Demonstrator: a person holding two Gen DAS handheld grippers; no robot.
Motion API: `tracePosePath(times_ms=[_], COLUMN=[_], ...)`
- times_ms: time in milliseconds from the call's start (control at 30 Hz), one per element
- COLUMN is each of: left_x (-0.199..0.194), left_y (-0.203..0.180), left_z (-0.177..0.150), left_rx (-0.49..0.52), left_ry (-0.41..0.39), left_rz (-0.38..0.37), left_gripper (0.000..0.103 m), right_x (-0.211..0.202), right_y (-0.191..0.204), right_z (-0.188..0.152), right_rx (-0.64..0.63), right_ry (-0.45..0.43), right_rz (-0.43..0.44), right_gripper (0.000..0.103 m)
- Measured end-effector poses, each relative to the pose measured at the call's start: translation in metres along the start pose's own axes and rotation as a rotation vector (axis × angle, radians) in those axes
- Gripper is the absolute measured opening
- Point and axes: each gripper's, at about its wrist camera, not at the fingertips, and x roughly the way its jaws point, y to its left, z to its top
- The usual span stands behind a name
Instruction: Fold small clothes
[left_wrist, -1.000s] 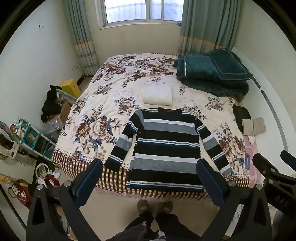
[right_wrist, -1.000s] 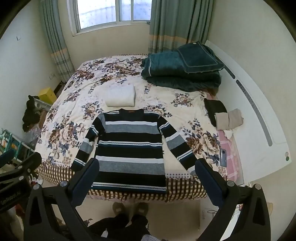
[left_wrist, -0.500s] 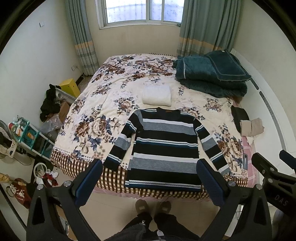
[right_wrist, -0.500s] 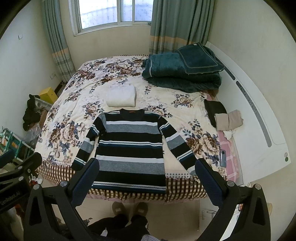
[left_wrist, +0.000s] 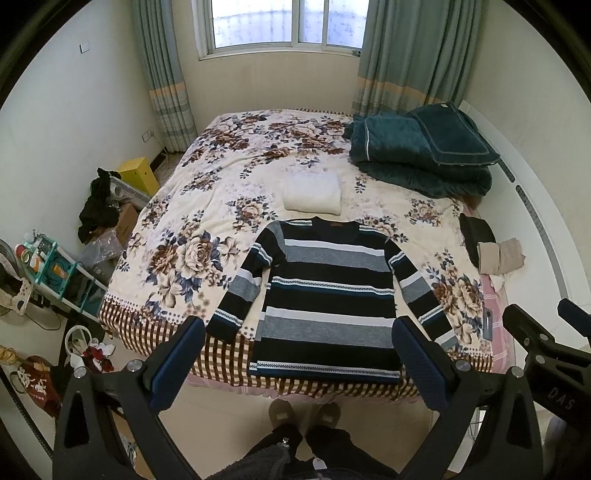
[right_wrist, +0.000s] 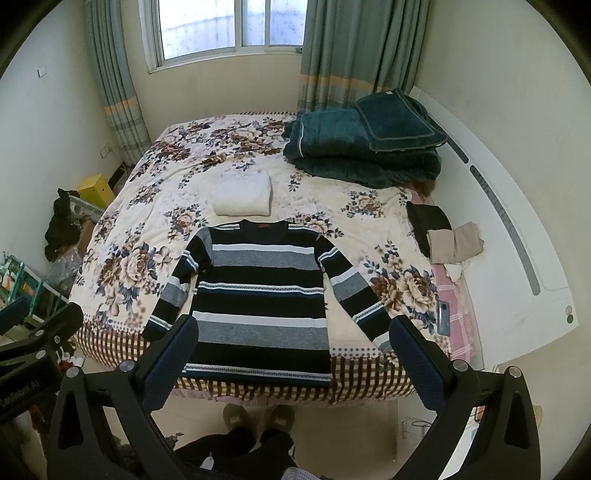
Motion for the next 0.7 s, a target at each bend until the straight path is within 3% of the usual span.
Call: tracePosePath(times_ms=[700], left_x=[-0.008], left_y=[-0.001], left_z=[0.006], left_rx=[-0.006], left_ry=[-0.008], left_rz=[-0.005], left_gripper=[0.103], right_x=[-0.002], right_y=[0.002], right_z=[-0.007], right_rx=[-0.002], right_ry=[-0.007], right_rz=[0.001], right_gripper=[0.103])
